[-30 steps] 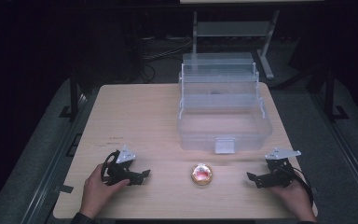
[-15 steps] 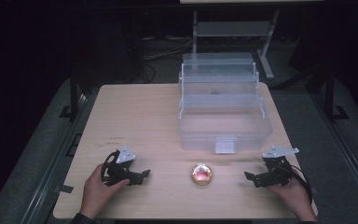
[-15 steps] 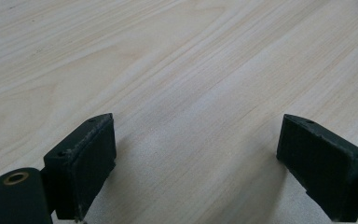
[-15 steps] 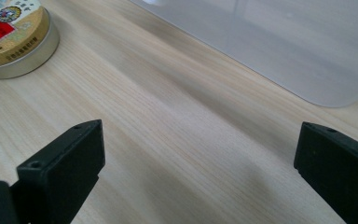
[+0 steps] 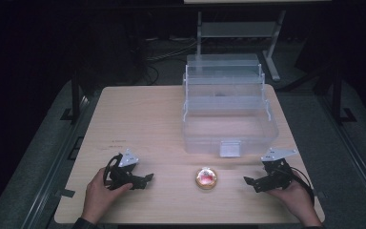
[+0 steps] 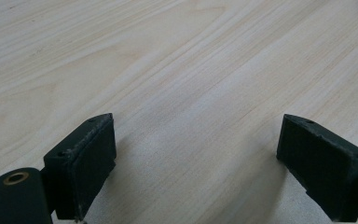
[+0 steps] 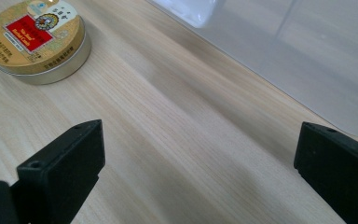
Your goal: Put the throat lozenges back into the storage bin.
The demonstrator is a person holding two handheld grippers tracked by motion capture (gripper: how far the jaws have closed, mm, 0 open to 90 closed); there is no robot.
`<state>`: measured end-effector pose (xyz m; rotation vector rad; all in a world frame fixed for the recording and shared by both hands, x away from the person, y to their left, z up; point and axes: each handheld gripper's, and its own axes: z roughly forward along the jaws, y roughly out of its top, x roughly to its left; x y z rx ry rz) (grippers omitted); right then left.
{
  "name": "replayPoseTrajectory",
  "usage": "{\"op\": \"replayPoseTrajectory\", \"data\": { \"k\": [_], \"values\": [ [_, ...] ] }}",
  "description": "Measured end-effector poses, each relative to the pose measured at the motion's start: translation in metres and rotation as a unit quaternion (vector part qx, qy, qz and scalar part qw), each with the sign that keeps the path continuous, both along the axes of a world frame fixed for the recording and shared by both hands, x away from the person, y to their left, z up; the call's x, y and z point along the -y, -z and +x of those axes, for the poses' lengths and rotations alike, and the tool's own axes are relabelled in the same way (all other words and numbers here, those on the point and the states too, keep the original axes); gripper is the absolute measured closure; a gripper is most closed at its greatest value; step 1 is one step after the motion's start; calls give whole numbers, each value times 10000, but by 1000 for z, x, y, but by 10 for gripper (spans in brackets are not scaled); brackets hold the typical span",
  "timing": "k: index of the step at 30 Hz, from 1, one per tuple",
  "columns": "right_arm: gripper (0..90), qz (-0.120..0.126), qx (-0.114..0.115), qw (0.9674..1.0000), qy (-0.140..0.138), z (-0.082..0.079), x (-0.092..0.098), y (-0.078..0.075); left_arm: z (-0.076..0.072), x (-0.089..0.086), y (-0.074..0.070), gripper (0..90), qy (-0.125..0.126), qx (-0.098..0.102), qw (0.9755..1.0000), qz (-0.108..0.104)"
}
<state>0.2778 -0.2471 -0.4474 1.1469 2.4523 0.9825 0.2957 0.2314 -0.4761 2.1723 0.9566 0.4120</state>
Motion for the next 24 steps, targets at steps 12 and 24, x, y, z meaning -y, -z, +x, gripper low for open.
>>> {"op": "replayPoseTrajectory", "data": {
  "k": [12,24],
  "values": [
    [16,-7,-71,9998,-210,1,-11,-3,0,0,0,109,-1,-2,10000,-1],
    [16,-4,-56,9991,-431,2,-26,-9,0,0,0,109,-6,-1,10000,-5]
  ]
}}
